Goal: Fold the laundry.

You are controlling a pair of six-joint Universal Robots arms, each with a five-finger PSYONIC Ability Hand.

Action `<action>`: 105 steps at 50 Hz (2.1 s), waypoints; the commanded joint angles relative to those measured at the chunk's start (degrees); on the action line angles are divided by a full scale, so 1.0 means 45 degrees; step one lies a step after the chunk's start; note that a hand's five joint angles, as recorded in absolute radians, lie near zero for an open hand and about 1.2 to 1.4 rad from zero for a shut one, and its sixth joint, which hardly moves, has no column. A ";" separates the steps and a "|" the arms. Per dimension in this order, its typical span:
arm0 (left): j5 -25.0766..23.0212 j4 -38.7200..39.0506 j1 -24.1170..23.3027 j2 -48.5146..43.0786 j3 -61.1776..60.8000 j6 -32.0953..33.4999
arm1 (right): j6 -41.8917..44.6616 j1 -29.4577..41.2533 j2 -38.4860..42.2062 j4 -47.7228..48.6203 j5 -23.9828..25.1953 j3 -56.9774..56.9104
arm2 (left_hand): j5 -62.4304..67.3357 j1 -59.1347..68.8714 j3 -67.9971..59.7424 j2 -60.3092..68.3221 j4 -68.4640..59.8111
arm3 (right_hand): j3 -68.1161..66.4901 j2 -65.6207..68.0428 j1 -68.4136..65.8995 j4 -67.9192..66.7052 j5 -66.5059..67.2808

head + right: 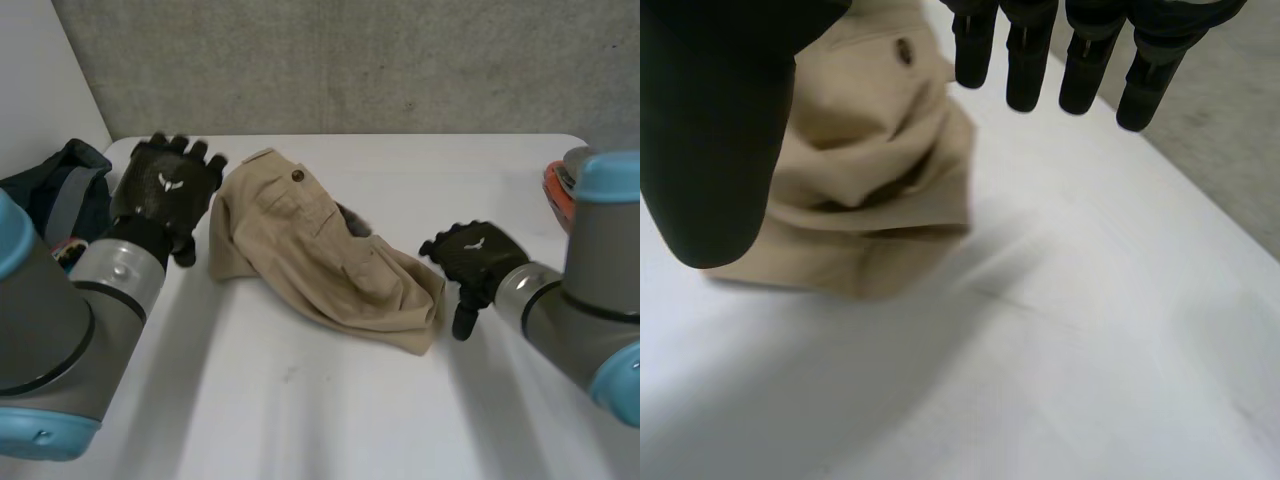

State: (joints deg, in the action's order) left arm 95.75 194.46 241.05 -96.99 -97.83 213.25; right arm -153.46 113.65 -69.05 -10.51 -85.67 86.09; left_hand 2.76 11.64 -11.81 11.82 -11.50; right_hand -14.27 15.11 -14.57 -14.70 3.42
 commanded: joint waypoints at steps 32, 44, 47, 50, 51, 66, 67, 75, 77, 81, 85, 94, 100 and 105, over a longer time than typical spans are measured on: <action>0.0538 -0.1535 -0.2395 -0.7431 0.7227 0.2202 | 0.0078 -0.0841 0.1419 -0.0145 0.0113 0.0029 | 1.4941 1.5191 -1.5153 1.5150 -1.5222 | 0.0313 -0.0499 0.0379 0.0409 -0.0124; -0.0123 -0.1711 -0.1028 -0.5265 0.8263 0.1773 | -0.0019 -0.1193 0.1028 -0.0067 0.0211 -0.0127 | 1.4941 1.5191 -1.5153 1.5150 -1.5222 | 0.0313 -0.0499 0.0379 0.0409 -0.0124; -0.0515 -0.0892 -0.0812 -0.4561 0.9140 0.1246 | -0.0175 -0.1232 0.1009 -0.0047 0.0172 -0.0283 | 1.4941 1.5191 -1.5153 1.5150 -1.5222 | 0.0313 -0.0499 0.0379 0.0409 -0.0124; -0.0827 -0.0209 -0.1083 -0.4598 1.0521 0.0933 | -0.0409 -0.1368 0.0892 -0.0047 0.0055 -0.0458 | 1.4941 1.5191 -1.5153 1.5150 -1.5222 | 0.0313 -0.0499 0.0379 0.0409 -0.0124; -0.0886 -0.0148 -0.1240 -0.4676 1.0916 0.0836 | -0.0487 -0.1427 0.0853 -0.0047 -0.0004 -0.0517 | 1.4941 1.5191 -1.5153 1.5150 -1.5222 | 0.0313 -0.0499 0.0379 0.0409 -0.0124; -0.4323 -0.1709 -0.4620 -0.8699 1.3362 -0.1078 | -0.1855 -0.3731 0.0090 -0.0047 -0.1098 -0.1494 | 1.4941 1.5191 -1.5153 1.5150 -1.5222 | 0.0350 -0.0536 0.0416 0.0447 -0.0161; -0.4498 -0.1787 -0.4737 -0.8836 1.3303 -0.1312 | -0.1855 -0.3809 0.0149 -0.0047 -0.1137 -0.1552 | 1.3576 1.3826 -1.3788 1.3785 -1.3857 | 0.0350 -0.0536 0.0416 0.0447 -0.0161; -0.3760 -0.2257 -0.4583 -0.7981 1.2971 -0.2641 | -0.1738 -0.3947 0.0442 -0.0281 -0.0552 -0.1827 | -0.0455 -0.0206 0.0243 -0.0246 0.0174 | 0.0350 -0.0536 0.0416 0.0447 -0.0161; -0.2865 -0.2373 -0.4271 -0.6969 1.2447 -0.2875 | -0.1583 -0.3850 0.0423 -0.0359 0.0011 -0.1788 | -0.0492 -0.0243 0.0280 -0.0283 0.0211 | 0.0276 -0.0462 0.0342 0.0373 -0.0087; -0.1260 -0.2978 -0.3860 -0.5149 1.0748 -0.3072 | -0.0669 -0.3713 0.0248 -0.0651 0.1628 -0.1612 | -0.0568 -0.0318 0.0356 -0.0359 0.0286 | -0.0136 -0.0050 -0.0070 -0.0039 0.0324; -0.0185 -0.3837 -0.3567 -0.3722 0.8425 -0.2916 | 0.1168 -0.3479 -0.0260 -0.1315 0.3586 -0.1320 | -0.0382 -0.0132 0.0170 -0.0173 0.0101 | -0.0846 0.0659 -0.0779 -0.0749 0.1034; 0.0247 -0.4096 -0.1889 -0.1709 0.3013 -0.2155 | 0.3789 -0.2580 -0.0769 -0.2684 0.4762 -0.0616 | -0.0614 -0.0365 0.0402 -0.0405 0.0333 | -0.0697 0.0511 -0.0631 -0.0601 0.0886; -0.1411 -0.1751 -0.0130 -0.2370 0.1506 -0.1081 | 0.3945 -0.1780 -0.0886 -0.1533 0.4625 0.0126 | -0.0614 -0.0365 0.0402 -0.0405 0.0333 | 0.0164 -0.0350 0.0230 0.0260 0.0025; -0.2915 -0.0813 0.0145 -0.3776 0.1856 -0.0396 | 0.4336 -0.1486 -0.0750 -0.0147 0.4021 0.0712 | -0.0614 -0.0365 0.0402 -0.0405 0.0333 | 0.0163 -0.0349 0.0229 0.0260 0.0025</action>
State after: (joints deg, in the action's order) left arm 90.76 184.41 239.07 -107.17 -90.36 207.67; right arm -135.15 105.08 -72.97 -18.26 -64.76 86.22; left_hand 2.72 12.05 -12.19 11.60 -11.88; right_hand -14.20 14.61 -13.81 -14.46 3.41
